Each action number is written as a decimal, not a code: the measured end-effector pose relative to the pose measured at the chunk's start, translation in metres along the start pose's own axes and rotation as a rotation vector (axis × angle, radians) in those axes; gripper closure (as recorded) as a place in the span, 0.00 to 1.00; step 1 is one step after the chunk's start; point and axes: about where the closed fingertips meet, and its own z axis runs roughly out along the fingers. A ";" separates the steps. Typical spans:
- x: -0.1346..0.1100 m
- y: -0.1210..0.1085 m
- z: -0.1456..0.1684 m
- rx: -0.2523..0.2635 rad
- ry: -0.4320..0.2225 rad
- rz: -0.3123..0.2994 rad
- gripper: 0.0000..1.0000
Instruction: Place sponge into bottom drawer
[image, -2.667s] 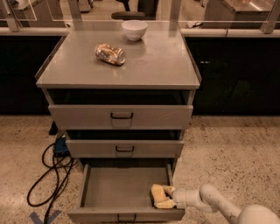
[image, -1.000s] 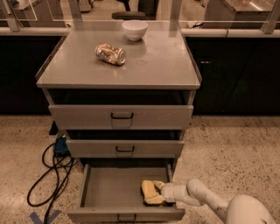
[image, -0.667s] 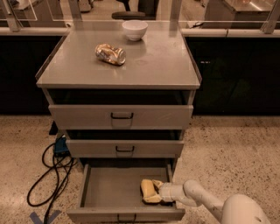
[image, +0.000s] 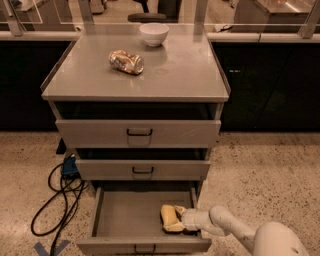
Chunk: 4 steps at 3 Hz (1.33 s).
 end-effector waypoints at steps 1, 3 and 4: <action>0.000 0.000 0.000 0.000 0.000 0.000 0.58; 0.000 0.000 0.000 0.000 0.000 0.000 0.12; 0.000 0.000 0.000 0.000 0.000 0.000 0.00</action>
Offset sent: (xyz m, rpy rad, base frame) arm 0.0000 0.0000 0.0000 0.0000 0.0000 0.0000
